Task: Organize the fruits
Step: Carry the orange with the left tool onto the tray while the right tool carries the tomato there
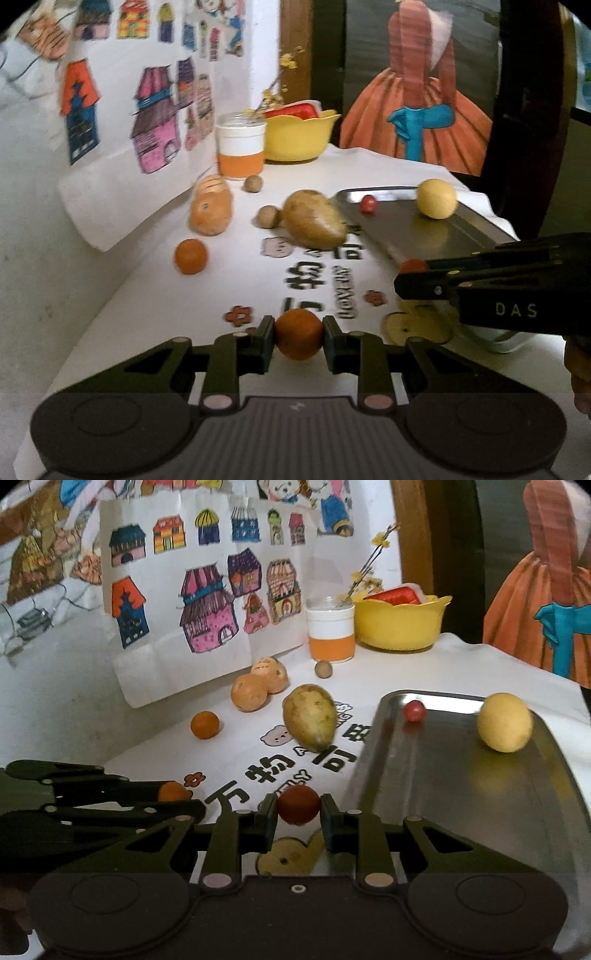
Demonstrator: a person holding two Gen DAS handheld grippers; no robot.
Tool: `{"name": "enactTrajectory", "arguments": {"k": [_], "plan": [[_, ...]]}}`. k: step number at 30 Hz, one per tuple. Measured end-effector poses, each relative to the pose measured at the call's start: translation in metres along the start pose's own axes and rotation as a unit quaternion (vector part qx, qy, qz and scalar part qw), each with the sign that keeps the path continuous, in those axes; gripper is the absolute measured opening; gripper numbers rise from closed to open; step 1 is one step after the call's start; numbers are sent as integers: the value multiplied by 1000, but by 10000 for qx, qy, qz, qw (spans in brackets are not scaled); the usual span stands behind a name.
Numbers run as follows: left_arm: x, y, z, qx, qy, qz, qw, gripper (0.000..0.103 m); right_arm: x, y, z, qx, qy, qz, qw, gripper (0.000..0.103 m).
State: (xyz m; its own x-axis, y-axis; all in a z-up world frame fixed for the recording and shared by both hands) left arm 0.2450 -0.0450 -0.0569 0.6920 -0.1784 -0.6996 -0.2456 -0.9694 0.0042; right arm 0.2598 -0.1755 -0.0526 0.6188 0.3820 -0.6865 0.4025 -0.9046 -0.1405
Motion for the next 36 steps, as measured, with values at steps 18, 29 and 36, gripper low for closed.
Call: {"name": "enactTrajectory", "arguments": {"k": [18,29,36], "plan": [[-2,84,-46,196,316,283,9989,30,-95,90,20,395,545,709,9952,26],[24,103,-87,135,425,212,9988,30,-103,134,3,385,773,909,9921,26],[50,99,-108,57,444,131,9989,30,-82,145,-15,229,782,880,9928,27]]}}
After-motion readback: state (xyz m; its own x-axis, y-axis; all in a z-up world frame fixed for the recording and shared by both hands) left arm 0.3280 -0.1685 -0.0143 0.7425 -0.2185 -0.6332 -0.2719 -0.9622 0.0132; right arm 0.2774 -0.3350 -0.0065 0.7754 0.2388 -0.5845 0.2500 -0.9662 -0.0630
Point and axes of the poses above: each gripper's, at about its wrist camera, not at the fingertips, and x roughly the way its jaws point, y to its right, z to its underside, the point moved 9 cm from there along x, roughly the way its jaws point, and after that the axes turned 8 degrees about -y, right-handed, at the moved point
